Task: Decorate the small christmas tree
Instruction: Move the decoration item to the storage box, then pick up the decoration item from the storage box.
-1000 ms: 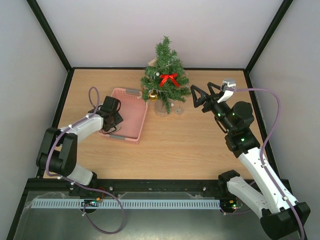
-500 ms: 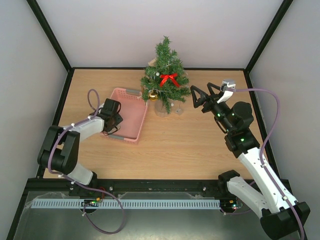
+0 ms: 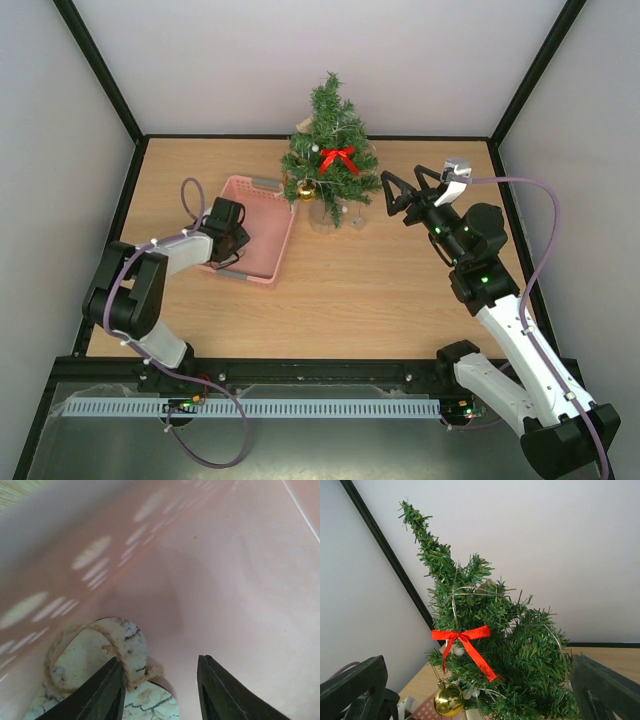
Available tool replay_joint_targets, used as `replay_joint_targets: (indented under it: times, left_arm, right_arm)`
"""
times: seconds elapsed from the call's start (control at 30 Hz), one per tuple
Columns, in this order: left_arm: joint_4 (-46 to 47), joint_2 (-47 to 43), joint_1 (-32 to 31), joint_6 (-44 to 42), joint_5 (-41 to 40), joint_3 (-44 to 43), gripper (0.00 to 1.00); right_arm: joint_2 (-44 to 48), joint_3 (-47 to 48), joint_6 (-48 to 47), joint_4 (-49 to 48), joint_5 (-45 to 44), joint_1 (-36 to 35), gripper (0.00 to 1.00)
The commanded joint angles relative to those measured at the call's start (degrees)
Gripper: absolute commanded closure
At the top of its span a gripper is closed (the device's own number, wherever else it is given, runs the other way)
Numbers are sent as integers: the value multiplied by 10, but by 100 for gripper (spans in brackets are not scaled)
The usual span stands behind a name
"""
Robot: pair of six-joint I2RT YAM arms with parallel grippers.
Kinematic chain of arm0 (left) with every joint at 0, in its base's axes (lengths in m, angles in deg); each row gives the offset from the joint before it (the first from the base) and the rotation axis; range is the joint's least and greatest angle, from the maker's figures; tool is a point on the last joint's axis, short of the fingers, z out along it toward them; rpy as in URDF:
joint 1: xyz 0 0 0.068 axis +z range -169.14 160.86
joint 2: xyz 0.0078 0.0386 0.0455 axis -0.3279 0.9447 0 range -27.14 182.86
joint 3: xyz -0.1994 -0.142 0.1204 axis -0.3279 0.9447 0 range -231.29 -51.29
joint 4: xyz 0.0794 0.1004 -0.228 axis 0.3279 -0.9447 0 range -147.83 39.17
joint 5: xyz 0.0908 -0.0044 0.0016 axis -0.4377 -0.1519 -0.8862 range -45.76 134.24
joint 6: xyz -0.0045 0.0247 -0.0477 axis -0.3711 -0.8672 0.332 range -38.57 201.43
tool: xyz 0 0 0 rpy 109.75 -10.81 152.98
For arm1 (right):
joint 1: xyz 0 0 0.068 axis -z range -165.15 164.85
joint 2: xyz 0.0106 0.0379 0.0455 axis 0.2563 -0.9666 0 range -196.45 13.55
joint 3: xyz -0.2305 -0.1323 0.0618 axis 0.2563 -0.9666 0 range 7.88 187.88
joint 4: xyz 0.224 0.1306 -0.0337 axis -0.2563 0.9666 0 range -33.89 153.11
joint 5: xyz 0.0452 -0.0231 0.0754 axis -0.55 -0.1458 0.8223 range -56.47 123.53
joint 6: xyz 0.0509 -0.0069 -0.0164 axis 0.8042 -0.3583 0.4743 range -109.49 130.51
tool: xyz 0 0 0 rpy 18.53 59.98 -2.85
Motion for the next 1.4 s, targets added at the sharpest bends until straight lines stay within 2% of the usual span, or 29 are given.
replay_joint_targets:
  times: [0.0,0.13,0.27,0.53,0.8,1.1,1.37]
  left_arm:
    - [16,19,-14,-6,12,-10,60]
    - [12,31,-26,-12,26,-31,61]
    - [-2,5,-32,-18,18,-46,61]
    - [-69,-43,-30,-45,-68,-45,61]
    - [-38,-19,-14,-58,-47,-16,58]
    - [-32,9,-5,-79,-53,-30,57]
    - [-75,-36,-4,-108,-79,-35,55]
  right_arm:
    - [7,-4,0,-23,-1,2,2]
    - [9,-4,-1,-20,-2,2,2]
    - [9,-4,0,-20,-2,2,2]
    - [4,-3,-3,-24,-4,2,2]
    - [-1,-4,1,-27,1,2,2]
    - [-2,0,-1,-23,2,2,2]
    - [-7,2,2,-23,12,2,2]
